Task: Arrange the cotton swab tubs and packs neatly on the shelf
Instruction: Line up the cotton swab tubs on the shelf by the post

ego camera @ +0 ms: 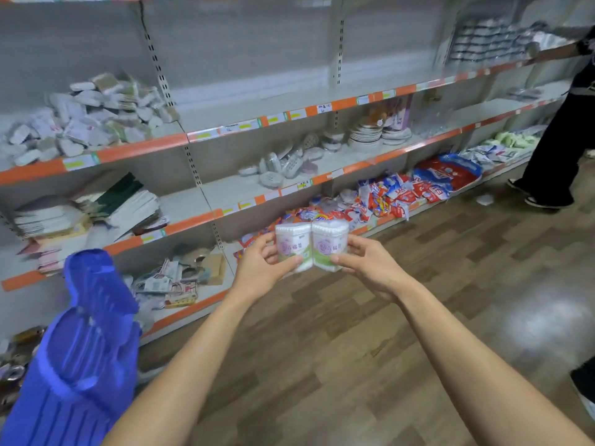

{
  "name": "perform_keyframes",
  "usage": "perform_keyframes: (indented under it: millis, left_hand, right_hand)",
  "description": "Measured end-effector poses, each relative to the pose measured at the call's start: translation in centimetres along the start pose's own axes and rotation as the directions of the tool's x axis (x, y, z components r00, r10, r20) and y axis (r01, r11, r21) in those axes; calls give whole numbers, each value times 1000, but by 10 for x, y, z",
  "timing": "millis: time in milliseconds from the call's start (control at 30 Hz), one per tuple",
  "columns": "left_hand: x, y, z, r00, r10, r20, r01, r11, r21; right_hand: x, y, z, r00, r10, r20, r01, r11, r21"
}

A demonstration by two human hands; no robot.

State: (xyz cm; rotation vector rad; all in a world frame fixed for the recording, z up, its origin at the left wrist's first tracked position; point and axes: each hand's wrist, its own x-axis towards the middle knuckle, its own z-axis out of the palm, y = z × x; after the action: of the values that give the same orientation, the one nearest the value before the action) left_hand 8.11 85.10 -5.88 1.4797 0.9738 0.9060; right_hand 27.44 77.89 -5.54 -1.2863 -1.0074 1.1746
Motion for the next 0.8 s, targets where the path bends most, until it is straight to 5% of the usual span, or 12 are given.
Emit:
perform_keyframes:
  millis: [433,800]
  left_hand:
    - [232,5,21,999,-4,47,2,999,32]
    - [413,21,96,997,31,-67,-29,999,34]
  right_hand:
    - [218,-26,-74,999,36,21,-36,999,-14]
    - [393,-71,-193,989,23,145,-19,999,-28]
